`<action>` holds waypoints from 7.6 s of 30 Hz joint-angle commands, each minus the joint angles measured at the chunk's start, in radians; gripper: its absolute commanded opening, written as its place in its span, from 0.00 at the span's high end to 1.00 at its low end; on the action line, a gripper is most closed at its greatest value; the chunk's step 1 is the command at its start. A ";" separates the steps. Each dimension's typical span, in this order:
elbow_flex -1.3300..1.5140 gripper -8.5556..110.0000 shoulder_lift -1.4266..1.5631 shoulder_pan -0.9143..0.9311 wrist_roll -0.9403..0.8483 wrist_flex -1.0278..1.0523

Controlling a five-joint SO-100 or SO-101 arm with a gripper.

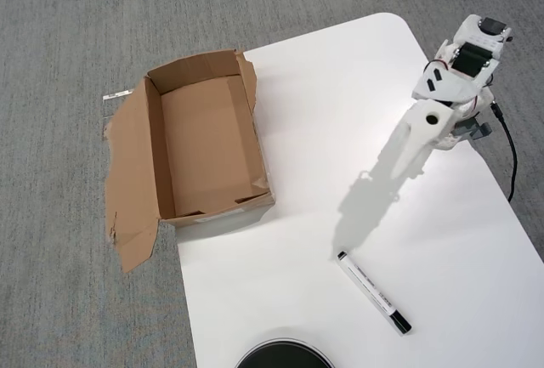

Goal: Grasp a pen and put it in the box.

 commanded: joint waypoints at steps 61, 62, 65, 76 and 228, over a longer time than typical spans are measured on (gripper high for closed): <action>-1.102 0.91 -1.220 -0.206 -0.007 0.454; -1.136 0.91 -1.249 -0.206 -0.007 0.454; -1.233 0.91 -1.350 -0.206 -0.007 0.443; -1.516 0.91 -1.618 -0.208 -0.007 0.454; -1.811 0.77 -2.094 -0.216 -0.007 0.265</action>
